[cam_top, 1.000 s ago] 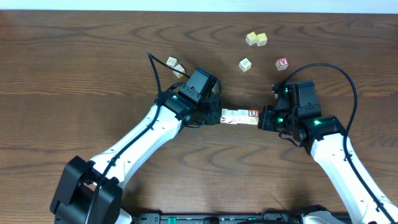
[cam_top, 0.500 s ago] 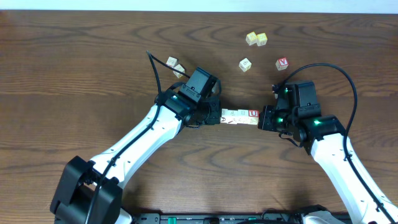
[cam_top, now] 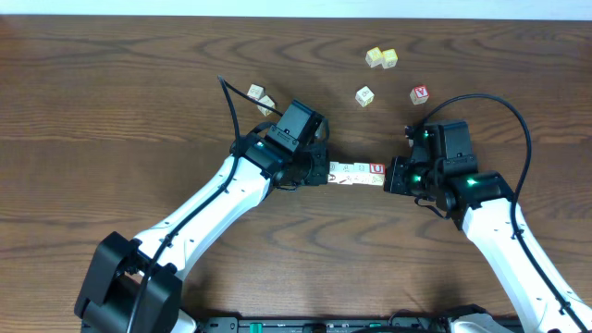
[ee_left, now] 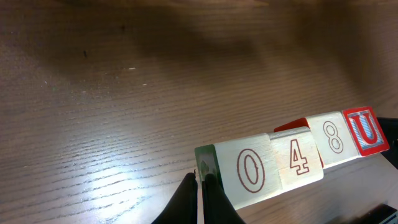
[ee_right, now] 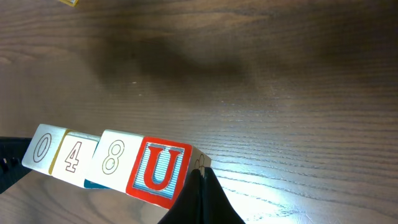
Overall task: Lift 4 blocks
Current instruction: 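Hold the four-block row squeezed between the left and right grippers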
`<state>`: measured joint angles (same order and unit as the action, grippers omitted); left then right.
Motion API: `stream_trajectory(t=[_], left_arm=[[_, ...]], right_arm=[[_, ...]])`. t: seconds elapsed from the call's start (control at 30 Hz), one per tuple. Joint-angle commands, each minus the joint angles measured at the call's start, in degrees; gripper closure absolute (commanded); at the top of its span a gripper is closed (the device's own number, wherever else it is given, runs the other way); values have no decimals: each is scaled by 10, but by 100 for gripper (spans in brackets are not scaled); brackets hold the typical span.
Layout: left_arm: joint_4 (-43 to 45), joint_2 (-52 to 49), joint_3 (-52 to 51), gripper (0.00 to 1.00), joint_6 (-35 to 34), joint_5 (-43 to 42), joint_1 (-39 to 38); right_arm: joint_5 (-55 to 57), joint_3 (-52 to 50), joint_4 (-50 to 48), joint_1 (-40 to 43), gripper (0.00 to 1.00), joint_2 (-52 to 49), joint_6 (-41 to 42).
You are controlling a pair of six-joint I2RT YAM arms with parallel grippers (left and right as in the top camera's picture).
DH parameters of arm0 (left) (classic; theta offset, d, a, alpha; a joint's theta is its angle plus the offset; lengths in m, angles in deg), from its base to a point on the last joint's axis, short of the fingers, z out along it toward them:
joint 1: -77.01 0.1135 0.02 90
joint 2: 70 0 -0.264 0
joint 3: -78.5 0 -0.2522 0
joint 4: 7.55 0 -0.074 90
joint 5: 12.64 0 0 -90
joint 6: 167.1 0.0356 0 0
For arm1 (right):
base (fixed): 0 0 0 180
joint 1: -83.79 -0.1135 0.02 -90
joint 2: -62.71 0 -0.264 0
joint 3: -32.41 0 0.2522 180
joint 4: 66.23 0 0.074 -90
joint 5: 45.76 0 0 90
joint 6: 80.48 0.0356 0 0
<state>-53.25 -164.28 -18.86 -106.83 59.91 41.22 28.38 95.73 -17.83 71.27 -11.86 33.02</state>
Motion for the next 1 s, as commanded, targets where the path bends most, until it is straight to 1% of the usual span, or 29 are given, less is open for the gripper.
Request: stream_trajectory(t=[0.0, 0.97], left_arm=[[10, 11, 8, 93, 5, -44, -10], [23, 10, 8, 93, 5, -44, -10]], right_arm=[[-67, 18, -6, -19, 99, 7, 7], [-67, 17, -10, -19, 99, -5, 27]])
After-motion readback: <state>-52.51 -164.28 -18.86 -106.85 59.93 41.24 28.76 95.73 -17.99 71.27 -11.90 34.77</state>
